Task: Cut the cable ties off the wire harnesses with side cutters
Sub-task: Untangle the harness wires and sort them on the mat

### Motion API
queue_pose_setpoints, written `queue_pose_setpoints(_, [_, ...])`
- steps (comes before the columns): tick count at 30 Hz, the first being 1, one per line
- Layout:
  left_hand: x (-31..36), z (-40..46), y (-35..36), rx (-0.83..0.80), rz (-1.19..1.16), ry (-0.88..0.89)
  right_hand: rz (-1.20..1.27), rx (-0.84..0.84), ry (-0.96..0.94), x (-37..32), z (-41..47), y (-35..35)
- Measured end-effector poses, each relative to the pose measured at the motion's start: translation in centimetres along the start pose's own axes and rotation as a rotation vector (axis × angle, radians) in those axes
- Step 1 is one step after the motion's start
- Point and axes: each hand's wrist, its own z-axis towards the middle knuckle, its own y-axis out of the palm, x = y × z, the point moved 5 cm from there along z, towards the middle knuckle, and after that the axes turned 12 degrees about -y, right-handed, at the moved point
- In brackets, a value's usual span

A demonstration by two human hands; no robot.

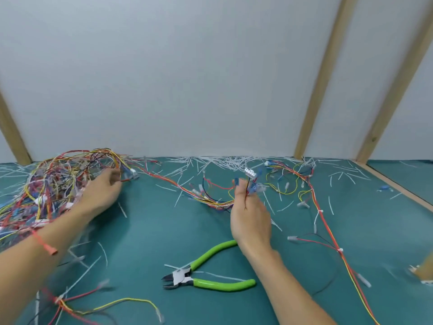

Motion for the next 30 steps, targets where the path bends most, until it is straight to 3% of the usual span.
queue_pose_setpoints(1, [0.9,-0.5,0.4,-0.008,0.103,0.024,-0.121,0.001,-0.034,-0.3,0.3,-0.6])
queue_pose_setpoints(3, [3.1,-2.5,1.5,0.014,0.320,0.161,-0.113,0.049,-0.059,-1.1,1.2,-2.0])
queue_pose_setpoints(8, [9.2,-8.3,4.8,-0.012,0.346,0.657,0.914,0.211,0.051,-2.6,2.9,-3.4])
queue_pose_setpoints(11, [10.7,-8.3,5.9,0.135,0.431,0.683,1.279,0.166,0.169,-1.7,3.3,-3.9])
queue_pose_setpoints(14, [10.9,-6.8,5.0,0.281,0.532,0.632,1.473,0.192,0.375,0.0,3.0,-3.5])
queue_pose_setpoints(17, [11.4,-5.4,2.9,0.290,0.463,0.574,1.460,0.184,0.460,1.0,2.1,-2.1])
queue_pose_setpoints(20, [14.1,-5.0,-4.1,0.639,-0.133,0.402,1.289,0.080,0.398,0.3,1.5,0.0])
queue_pose_setpoints(21, [15.6,-6.1,-5.4,0.743,-0.286,0.452,1.248,0.041,0.379,-0.1,1.2,0.8])
queue_pose_setpoints(22, [17.5,-7.7,-5.7,0.829,-0.306,0.615,1.210,0.013,0.380,-0.3,1.0,1.5])
queue_pose_setpoints(23, [19.4,-10.0,-4.6,0.852,-0.182,0.886,1.166,-0.006,0.391,-0.4,0.7,1.9])
queue_pose_setpoints(24, [20.3,-11.8,-2.4,0.788,0.002,1.136,1.118,-0.005,0.407,-0.2,0.5,2.1])
queue_pose_setpoints(25, [20.1,-12.1,-1.0,0.713,0.152,1.214,1.095,0.009,0.427,0.0,0.4,2.0])
queue_pose_setpoints(26, [19.3,-11.1,-1.0,0.634,0.169,1.123,1.111,0.034,0.450,0.4,0.4,1.8])
queue_pose_setpoints(28, [15.4,-6.5,-3.3,0.599,0.015,0.629,1.248,0.113,0.479,1.0,0.5,1.0])
queue_pose_setpoints(29, [13.1,-4.6,-3.5,0.533,0.082,0.466,1.328,0.170,0.483,1.3,0.8,0.4])
queue_pose_setpoints(30, [11.1,-3.6,-2.6,0.433,0.253,0.467,1.381,0.221,0.493,1.8,1.1,-0.2])
